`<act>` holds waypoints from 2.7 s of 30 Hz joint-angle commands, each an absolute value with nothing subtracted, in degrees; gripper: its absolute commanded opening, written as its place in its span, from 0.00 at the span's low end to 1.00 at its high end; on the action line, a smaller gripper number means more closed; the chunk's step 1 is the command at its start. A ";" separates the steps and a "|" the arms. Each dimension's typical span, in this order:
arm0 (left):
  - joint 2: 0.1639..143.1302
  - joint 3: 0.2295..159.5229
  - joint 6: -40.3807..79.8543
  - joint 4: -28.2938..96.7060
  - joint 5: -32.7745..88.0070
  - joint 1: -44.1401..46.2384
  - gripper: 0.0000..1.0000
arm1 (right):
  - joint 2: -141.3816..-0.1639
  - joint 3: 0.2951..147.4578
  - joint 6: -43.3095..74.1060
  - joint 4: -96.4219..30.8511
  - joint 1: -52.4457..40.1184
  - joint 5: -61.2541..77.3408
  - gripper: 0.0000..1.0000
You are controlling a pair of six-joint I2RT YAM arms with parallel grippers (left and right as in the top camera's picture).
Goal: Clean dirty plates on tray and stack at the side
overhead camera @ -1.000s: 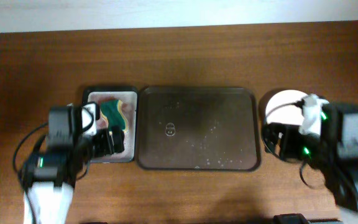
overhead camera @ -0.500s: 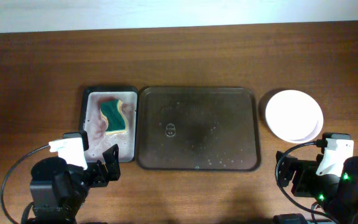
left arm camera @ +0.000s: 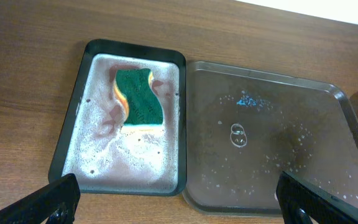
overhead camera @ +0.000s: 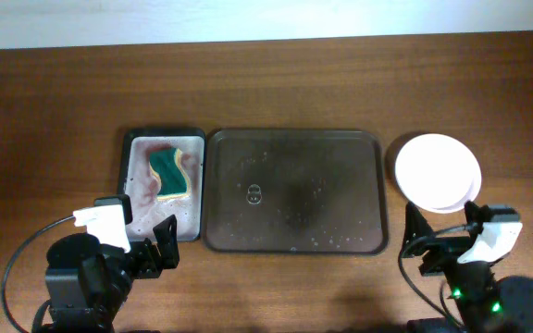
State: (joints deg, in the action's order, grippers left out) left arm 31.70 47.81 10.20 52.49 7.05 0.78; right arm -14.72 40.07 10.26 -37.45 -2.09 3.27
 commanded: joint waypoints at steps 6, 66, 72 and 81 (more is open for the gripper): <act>31.42 47.59 9.32 52.31 6.59 0.73 0.99 | -0.21 12.62 9.85 -6.24 -4.05 2.68 0.99; 0.30 0.54 -4.82 3.84 9.04 0.99 0.99 | -0.21 0.34 1.91 -4.71 -4.08 -0.91 0.99; 0.30 0.54 -4.82 3.84 9.04 0.99 0.99 | -0.21 0.34 1.91 -4.71 -4.08 -0.91 0.99; 0.30 0.54 -4.82 3.84 9.04 0.99 0.99 | -0.21 0.34 1.93 -4.71 -4.08 -0.91 0.99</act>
State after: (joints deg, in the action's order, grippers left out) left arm 0.62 0.71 -3.70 3.68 8.19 0.78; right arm -0.62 0.78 2.33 -4.51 -3.60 -0.45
